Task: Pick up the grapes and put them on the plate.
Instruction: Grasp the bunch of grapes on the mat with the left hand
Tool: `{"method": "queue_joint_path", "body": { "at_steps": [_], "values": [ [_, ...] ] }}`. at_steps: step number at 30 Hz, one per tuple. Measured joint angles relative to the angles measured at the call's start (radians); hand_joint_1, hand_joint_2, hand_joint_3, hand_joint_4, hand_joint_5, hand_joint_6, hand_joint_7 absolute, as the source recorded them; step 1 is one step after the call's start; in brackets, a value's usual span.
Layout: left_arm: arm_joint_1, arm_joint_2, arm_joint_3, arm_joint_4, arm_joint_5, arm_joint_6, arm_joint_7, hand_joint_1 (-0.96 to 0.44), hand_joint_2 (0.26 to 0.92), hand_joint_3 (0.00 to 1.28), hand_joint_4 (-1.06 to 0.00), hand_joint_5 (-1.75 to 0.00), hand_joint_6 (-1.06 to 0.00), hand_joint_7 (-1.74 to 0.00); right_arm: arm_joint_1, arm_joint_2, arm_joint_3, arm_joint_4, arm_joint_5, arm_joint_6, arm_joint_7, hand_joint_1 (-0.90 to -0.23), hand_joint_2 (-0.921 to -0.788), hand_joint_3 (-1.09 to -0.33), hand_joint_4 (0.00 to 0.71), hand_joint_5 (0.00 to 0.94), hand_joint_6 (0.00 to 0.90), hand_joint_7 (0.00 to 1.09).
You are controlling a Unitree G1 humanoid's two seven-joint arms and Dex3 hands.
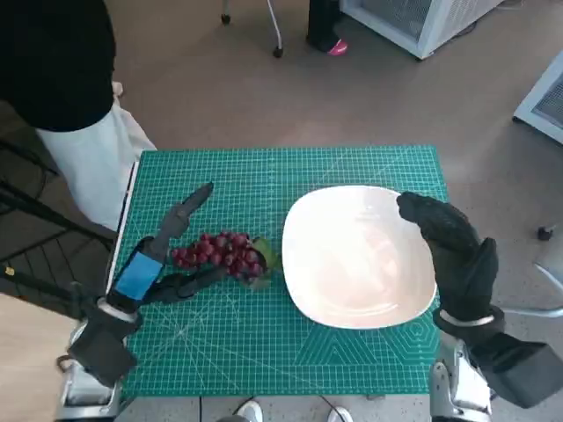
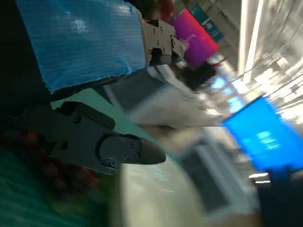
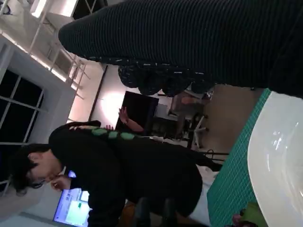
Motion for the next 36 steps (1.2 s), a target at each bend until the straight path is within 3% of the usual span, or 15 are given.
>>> {"method": "queue_joint_path", "body": {
  "at_steps": [5, 12, 22, 36],
  "values": [
    [0.022, 0.054, -0.023, -0.134, 0.182, 0.141, -0.002, -0.49, 0.744, 0.00, 0.00, 0.00, -0.14, -0.05, -0.001, 0.000, -0.002, 0.003, 0.005, 0.001, 0.000, -0.422, -0.921, -0.567, 0.598, 0.000, 0.569, 0.00],
    [0.019, 0.064, -0.086, -0.192, 0.264, 0.274, -0.017, -0.37, 0.698, 0.00, 0.00, 0.00, -0.17, -0.05, -0.002, 0.003, -0.001, 0.004, 0.014, 0.001, 0.000, -0.421, -0.921, -0.563, 0.593, 0.000, 0.565, 0.00],
    [-0.034, 0.064, -0.196, -0.185, 0.355, 0.391, -0.034, -0.30, 0.679, 0.00, -0.04, -0.01, -0.22, -0.03, -0.003, 0.003, -0.002, 0.018, 0.015, -0.002, 0.000, -0.424, -0.921, -0.560, 0.592, 0.000, 0.562, 0.00],
    [-0.139, 0.061, -0.335, -0.103, 0.488, 0.547, -0.068, -0.32, 0.681, 0.01, -0.07, 0.00, -0.25, -0.01, -0.007, 0.003, -0.004, 0.030, 0.015, -0.012, 0.000, -0.426, -0.921, -0.560, 0.592, 0.000, 0.561, 0.00]
  ]
}}
